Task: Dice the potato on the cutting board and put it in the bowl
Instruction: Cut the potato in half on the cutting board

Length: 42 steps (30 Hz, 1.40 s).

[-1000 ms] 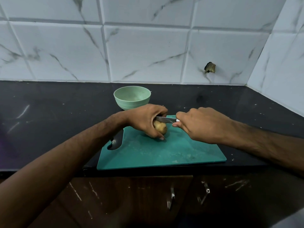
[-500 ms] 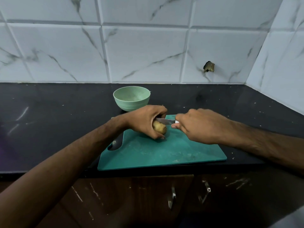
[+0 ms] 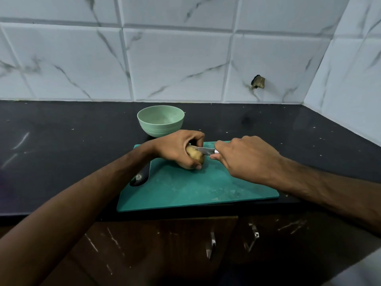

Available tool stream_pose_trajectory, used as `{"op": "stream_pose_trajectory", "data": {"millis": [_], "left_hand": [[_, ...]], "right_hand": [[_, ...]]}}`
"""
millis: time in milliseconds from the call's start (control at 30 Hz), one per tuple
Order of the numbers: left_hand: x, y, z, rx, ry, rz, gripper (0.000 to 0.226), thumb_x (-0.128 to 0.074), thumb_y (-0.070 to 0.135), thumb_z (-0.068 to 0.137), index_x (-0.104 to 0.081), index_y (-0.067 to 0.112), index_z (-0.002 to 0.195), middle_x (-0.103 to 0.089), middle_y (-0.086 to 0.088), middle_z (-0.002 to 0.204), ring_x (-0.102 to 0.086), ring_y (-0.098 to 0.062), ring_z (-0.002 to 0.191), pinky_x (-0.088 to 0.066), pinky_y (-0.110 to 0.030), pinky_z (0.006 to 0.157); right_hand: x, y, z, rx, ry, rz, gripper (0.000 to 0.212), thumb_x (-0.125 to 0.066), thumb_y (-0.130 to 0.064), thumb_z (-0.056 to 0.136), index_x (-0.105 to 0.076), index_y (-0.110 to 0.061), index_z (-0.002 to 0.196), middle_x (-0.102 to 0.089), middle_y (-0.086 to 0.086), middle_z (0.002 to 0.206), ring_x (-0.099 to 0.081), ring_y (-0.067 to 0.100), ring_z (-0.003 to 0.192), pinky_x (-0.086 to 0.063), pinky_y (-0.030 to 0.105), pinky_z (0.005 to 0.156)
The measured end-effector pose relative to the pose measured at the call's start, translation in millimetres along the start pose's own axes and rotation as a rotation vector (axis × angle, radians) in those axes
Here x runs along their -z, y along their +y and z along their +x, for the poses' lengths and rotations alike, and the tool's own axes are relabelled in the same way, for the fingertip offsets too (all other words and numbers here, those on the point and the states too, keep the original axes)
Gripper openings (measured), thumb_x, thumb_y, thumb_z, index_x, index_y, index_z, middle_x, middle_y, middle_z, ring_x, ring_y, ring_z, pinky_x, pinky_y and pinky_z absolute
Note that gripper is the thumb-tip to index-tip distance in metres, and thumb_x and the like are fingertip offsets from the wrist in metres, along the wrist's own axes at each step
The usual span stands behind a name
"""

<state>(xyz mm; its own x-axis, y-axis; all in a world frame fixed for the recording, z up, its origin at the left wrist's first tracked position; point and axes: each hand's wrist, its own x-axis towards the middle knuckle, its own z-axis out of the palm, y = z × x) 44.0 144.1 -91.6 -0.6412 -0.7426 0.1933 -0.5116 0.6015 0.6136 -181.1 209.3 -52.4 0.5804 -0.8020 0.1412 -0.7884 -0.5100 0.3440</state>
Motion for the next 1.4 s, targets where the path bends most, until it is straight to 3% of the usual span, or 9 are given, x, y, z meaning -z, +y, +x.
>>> {"op": "stream_pose_trajectory", "data": {"millis": [167, 333, 667, 767, 867, 1000, 1067, 1233, 1400], "left_hand": [[1.5, -0.2, 2.6, -0.016, -0.001, -0.016, 0.051, -0.083, 0.041, 0.057, -0.052, 0.010, 0.083, -0.057, -0.010, 0.082, -0.049, -0.008, 0.068, -0.040, -0.025, 0.059], [-15.7, -14.2, -8.5, -0.022, 0.075, -0.222, 0.053, -0.083, 0.034, 0.060, -0.049, 0.006, 0.089, -0.054, -0.008, 0.092, -0.051, -0.010, 0.076, -0.043, -0.029, 0.066], [-15.4, -17.9, -8.7, -0.048, 0.083, -0.229, 0.044, -0.083, 0.028, 0.070, -0.054, 0.003, 0.093, -0.060, -0.004, 0.090, -0.056, -0.012, 0.079, -0.047, -0.027, 0.069], [-9.2, -7.8, -12.5, -0.124, 0.086, -0.026, 0.024, -0.077, 0.018, 0.079, -0.063, 0.009, 0.096, -0.064, 0.002, 0.093, -0.061, -0.013, 0.084, -0.049, -0.028, 0.075], [-0.6, 2.6, -14.8, -0.277, 0.065, 0.316, 0.013, -0.062, 0.025, 0.093, -0.065, 0.014, 0.099, -0.062, 0.005, 0.094, -0.059, -0.011, 0.086, -0.047, -0.031, 0.078], [-8.6, 8.1, -10.0, -0.431, 0.174, 0.768, 0.025, -0.044, 0.027, 0.100, -0.055, 0.012, 0.083, -0.054, -0.004, 0.076, -0.052, -0.027, 0.067, -0.045, -0.041, 0.061], [-12.3, 6.9, -10.6, -0.488, 0.202, 0.825, 0.025, -0.042, 0.024, 0.101, -0.054, 0.011, 0.082, -0.054, -0.007, 0.074, -0.050, -0.030, 0.064, -0.044, -0.039, 0.058], [-16.2, 6.7, -14.1, -0.433, 0.263, 0.670, 0.037, -0.033, 0.024, 0.104, -0.058, 0.008, 0.083, -0.056, -0.005, 0.075, -0.051, -0.027, 0.068, -0.043, -0.037, 0.068], [-16.9, -3.5, -21.1, -0.224, 0.410, 0.342, 0.040, -0.030, 0.025, 0.105, -0.062, 0.011, 0.086, -0.063, 0.003, 0.079, -0.057, -0.016, 0.074, -0.045, -0.031, 0.072]], "right_hand": [[-3.8, 0.5, 0.6, -0.006, 0.020, 0.002, 0.037, -0.021, -0.054, 0.107, -0.035, -0.023, 0.094, -0.039, -0.005, 0.067, -0.034, 0.017, 0.052, -0.036, 0.037, 0.057], [-26.8, -15.4, -11.2, 0.047, -0.044, 0.062, 0.038, -0.025, -0.052, 0.108, -0.046, -0.020, 0.106, -0.067, 0.004, 0.090, -0.062, 0.027, 0.073, -0.041, 0.039, 0.062], [-34.2, -8.0, -3.0, 0.046, -0.136, 0.264, 0.034, -0.028, -0.051, 0.108, -0.043, -0.021, 0.098, -0.047, -0.004, 0.071, -0.051, 0.015, 0.063, -0.046, 0.038, 0.062], [-27.1, -6.0, 0.8, 0.062, -0.144, 0.247, 0.035, -0.029, -0.050, 0.108, -0.043, -0.020, 0.095, -0.043, -0.004, 0.069, -0.051, 0.020, 0.065, -0.043, 0.040, 0.063], [-16.9, -7.3, 4.9, 0.069, -0.158, 0.217, 0.034, -0.032, -0.048, 0.109, -0.044, -0.020, 0.094, -0.041, -0.003, 0.070, -0.048, 0.024, 0.069, -0.039, 0.038, 0.065], [-9.5, -9.7, 7.4, 0.053, -0.214, 0.222, 0.036, -0.033, -0.047, 0.109, -0.045, -0.019, 0.091, -0.041, -0.003, 0.071, -0.044, 0.017, 0.062, -0.041, 0.038, 0.066], [-9.6, -11.9, 6.0, 0.036, -0.217, 0.230, 0.037, -0.033, -0.047, 0.109, -0.046, -0.018, 0.091, -0.042, -0.002, 0.071, -0.043, 0.015, 0.060, -0.042, 0.038, 0.066], [-13.8, -17.1, -0.7, 0.020, -0.199, 0.246, 0.036, -0.033, -0.048, 0.109, -0.046, -0.018, 0.093, -0.045, -0.002, 0.071, -0.046, 0.013, 0.061, -0.044, 0.038, 0.065], [-19.4, -20.5, 1.2, 0.004, -0.200, 0.286, 0.038, -0.032, -0.046, 0.109, -0.050, -0.015, 0.097, -0.044, -0.002, 0.072, -0.044, 0.013, 0.060, -0.040, 0.038, 0.062]]}}
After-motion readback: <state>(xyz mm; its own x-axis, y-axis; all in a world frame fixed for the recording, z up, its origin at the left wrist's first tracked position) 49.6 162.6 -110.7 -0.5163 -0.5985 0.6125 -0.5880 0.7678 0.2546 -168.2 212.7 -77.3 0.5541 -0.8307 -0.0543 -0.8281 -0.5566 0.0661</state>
